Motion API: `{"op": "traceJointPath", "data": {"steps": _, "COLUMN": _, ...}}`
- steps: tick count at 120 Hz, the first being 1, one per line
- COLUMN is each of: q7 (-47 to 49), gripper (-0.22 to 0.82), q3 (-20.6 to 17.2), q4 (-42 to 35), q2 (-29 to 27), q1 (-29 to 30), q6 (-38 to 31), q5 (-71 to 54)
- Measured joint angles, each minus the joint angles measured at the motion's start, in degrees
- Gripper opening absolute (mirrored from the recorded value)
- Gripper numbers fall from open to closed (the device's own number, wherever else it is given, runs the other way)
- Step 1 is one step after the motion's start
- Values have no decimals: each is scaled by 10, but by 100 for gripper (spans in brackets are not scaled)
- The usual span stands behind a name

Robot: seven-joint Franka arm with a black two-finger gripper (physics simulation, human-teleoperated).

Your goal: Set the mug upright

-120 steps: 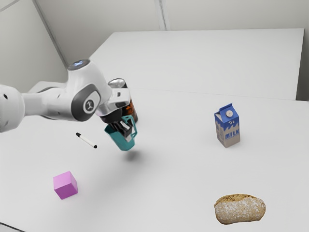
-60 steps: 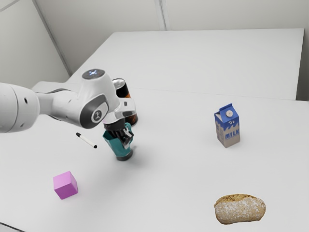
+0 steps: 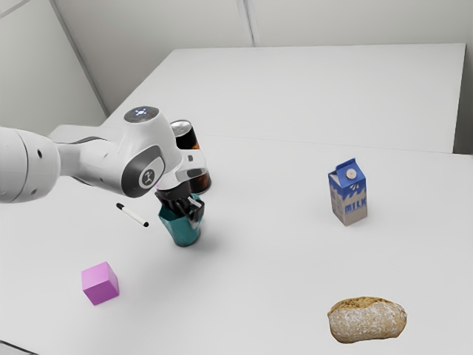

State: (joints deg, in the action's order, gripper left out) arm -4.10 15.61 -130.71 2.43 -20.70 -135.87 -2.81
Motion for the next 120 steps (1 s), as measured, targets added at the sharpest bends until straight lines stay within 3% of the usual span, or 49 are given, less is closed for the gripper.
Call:
{"op": "traceJointPath", "data": {"steps": 34, "q7": 5, "gripper": 37, "q3": -1, "q4": 2, "q2": -9, "q1": 0, "q6": 0, "q5": 1}}
{"op": "traceJointPath", "data": {"steps": 63, "q7": 8, "gripper": 47, "q3": -4, "q4": 17, "q2": -62, "q1": -1, "q6": 20, "q5": 0}}
{"op": "traceJointPath", "data": {"steps": 83, "q7": 10, "gripper": 54, "q3": -8, "q4": 116, "q2": -56, "q1": 2, "q6": 99, "q5": 4}}
{"op": "traceJointPath", "data": {"steps": 120, "q7": 12, "gripper": 59, "q3": -19, "q4": 326, "q2": 21, "q1": 17, "q6": 304, "q5": 20}}
